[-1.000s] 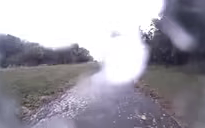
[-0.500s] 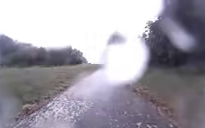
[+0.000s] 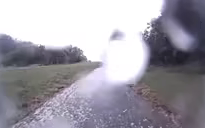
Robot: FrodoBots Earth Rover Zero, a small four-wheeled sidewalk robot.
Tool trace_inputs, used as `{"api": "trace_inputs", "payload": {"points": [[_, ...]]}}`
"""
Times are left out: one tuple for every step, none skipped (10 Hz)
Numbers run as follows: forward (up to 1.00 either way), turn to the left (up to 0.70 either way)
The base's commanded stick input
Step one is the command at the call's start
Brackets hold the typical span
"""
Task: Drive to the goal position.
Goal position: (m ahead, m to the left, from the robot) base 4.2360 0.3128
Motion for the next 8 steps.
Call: {"api": "trace_inputs", "payload": {"points": [[0.7,0.0],[0.7,0.0],[0.7,0.0],[0.7,0.0],[0.7,0.0],[0.7,0.0],[0.7,-0.28],[0.7,-0.28]]}}
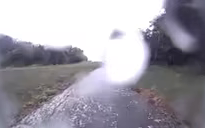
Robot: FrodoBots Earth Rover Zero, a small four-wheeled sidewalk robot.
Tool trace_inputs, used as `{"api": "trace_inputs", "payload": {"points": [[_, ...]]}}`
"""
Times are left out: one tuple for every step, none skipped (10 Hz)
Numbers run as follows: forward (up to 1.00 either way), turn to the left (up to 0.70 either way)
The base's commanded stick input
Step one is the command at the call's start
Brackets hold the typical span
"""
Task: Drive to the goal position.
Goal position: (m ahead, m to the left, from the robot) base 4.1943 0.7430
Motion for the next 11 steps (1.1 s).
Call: {"api": "trace_inputs", "payload": {"points": [[0.7,-0.28],[0.7,-0.28],[0.7,-0.26],[0.7,-0.19],[0.7,0.0],[0.7,0.0],[0.7,0.0],[0.7,0.0],[0.7,0.0],[0.7,0.0],[0.7,0.0]]}}
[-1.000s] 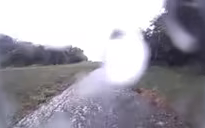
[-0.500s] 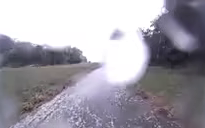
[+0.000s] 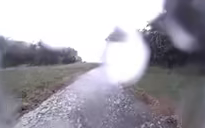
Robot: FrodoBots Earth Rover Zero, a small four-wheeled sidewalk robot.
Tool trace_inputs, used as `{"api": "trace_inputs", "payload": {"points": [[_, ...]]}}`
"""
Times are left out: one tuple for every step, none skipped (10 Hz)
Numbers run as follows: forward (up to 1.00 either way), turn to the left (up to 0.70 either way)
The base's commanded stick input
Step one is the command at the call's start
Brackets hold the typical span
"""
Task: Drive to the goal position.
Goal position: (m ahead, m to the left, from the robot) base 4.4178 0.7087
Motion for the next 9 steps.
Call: {"api": "trace_inputs", "payload": {"points": [[0.7,0.0],[0.7,0.0],[0.7,0.0],[0.7,0.0],[0.7,0.0],[0.7,-0.09],[0.7,-0.21],[0.7,-0.28],[0.7,-0.28]]}}
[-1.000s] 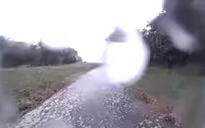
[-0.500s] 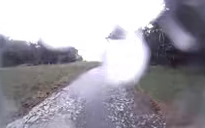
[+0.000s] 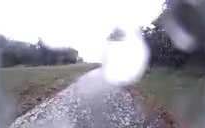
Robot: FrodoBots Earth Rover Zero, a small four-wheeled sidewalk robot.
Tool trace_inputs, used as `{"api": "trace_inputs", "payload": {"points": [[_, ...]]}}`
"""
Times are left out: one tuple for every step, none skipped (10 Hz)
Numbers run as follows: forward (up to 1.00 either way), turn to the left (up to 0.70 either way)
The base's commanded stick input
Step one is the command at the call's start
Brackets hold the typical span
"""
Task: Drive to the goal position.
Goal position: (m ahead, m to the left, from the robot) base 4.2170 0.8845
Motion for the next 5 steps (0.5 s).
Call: {"api": "trace_inputs", "payload": {"points": [[0.7,-0.28],[0.7,-0.28],[0.7,-0.28],[0.7,0.0],[0.7,0.0]]}}
